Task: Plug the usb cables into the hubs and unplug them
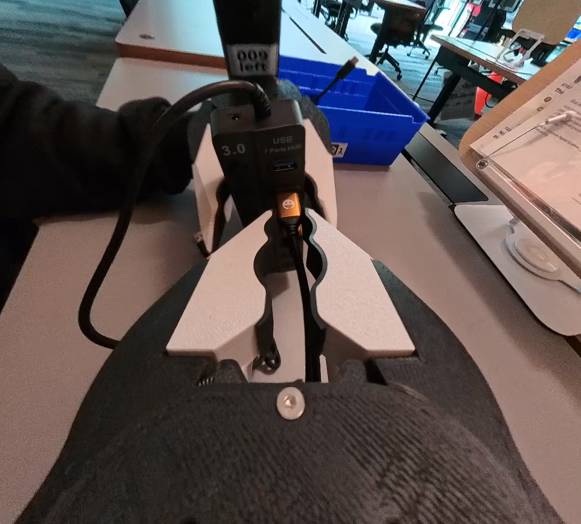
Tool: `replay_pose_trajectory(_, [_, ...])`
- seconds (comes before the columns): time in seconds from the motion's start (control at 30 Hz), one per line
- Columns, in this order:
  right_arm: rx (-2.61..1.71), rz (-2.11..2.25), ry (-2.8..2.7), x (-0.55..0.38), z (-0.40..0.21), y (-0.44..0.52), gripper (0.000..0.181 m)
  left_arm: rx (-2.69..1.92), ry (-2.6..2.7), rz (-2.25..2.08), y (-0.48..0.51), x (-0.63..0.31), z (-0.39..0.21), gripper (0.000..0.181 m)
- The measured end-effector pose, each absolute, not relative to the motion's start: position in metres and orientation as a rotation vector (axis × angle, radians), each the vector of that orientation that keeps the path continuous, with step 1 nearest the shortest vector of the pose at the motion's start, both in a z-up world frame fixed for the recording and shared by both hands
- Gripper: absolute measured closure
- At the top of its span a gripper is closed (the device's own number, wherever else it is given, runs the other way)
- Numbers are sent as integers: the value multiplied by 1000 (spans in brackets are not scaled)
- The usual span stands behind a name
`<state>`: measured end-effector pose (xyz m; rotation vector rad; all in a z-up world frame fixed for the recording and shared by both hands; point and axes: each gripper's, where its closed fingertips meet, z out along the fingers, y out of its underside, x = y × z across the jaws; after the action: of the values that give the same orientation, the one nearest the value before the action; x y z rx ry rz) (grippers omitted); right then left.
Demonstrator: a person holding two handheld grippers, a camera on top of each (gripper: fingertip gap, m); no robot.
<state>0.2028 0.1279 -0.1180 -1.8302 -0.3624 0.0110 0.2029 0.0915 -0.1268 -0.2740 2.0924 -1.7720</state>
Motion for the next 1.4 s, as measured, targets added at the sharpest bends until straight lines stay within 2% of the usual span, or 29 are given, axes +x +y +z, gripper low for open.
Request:
replay_pose_trajectory(0.1, [-1878, -31, -373, 203, -128, 132, 168, -294, 2127, -1650, 91, 211, -138, 121])
replay_pose_trajectory(0.37, [-1832, -2, -332, 205, -118, 131, 168, -353, 2030, -1784, 86, 215, -124, 120])
replay_pose_trajectory(0.57, [-1828, 10, -331, 203, -111, 128, 168, -305, 2048, -1656, 92, 214, -119, 120])
replay_pose_trajectory(0.77, [-1699, -156, -136, 261, -64, 73, 167, -393, 1828, -1676, 152, 207, -74, 120])
replay_pose_trajectory(1.07, [-1461, -678, 163, 338, 26, -49, 167, -513, 1706, -1739, 170, 219, -67, 120])
replay_pose_trajectory(1.3, [-1476, -943, 314, 438, 58, -109, 168, -569, 1577, -1774, 187, 218, -49, 120])
replay_pose_trajectory(1.4, [-1480, -893, 306, 465, 54, -103, 168, -570, 1573, -1803, 187, 217, -49, 120])
